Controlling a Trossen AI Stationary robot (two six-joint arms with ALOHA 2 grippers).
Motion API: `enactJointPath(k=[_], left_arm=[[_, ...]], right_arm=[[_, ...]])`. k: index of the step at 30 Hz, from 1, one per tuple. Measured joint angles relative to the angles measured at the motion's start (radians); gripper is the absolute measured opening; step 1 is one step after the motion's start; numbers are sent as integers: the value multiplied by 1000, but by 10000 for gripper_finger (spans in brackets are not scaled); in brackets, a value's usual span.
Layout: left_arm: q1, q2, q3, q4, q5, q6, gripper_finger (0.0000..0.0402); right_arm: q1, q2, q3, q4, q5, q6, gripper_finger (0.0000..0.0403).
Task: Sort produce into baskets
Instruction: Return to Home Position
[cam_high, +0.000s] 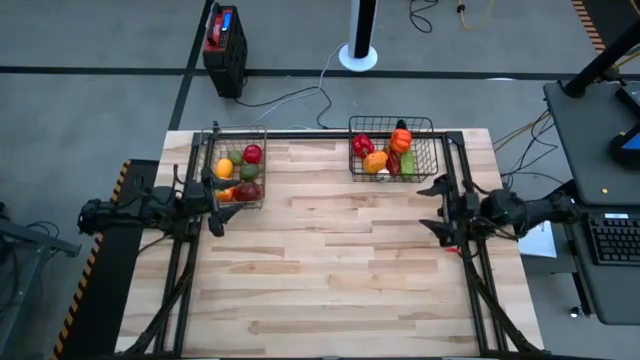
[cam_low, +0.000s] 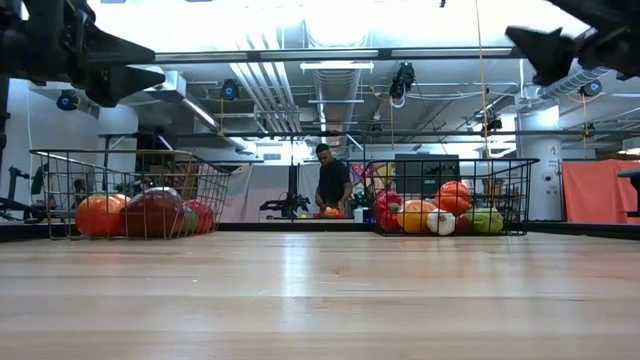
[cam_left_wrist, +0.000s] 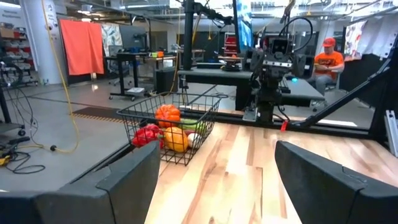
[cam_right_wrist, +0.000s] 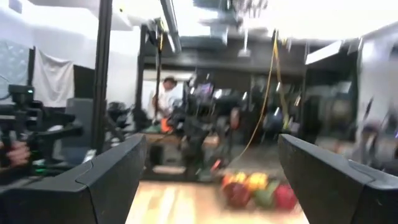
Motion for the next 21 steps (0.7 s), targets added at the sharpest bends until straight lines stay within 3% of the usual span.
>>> enactJointPath(k=[9,21], left_arm=[[0,15,0,1,0,-9,300],[0,16,0,1,0,-9,300]], right_arm=[[0,58,0,-100,0,302,352],[0,82,0,-99,0,334,352]])
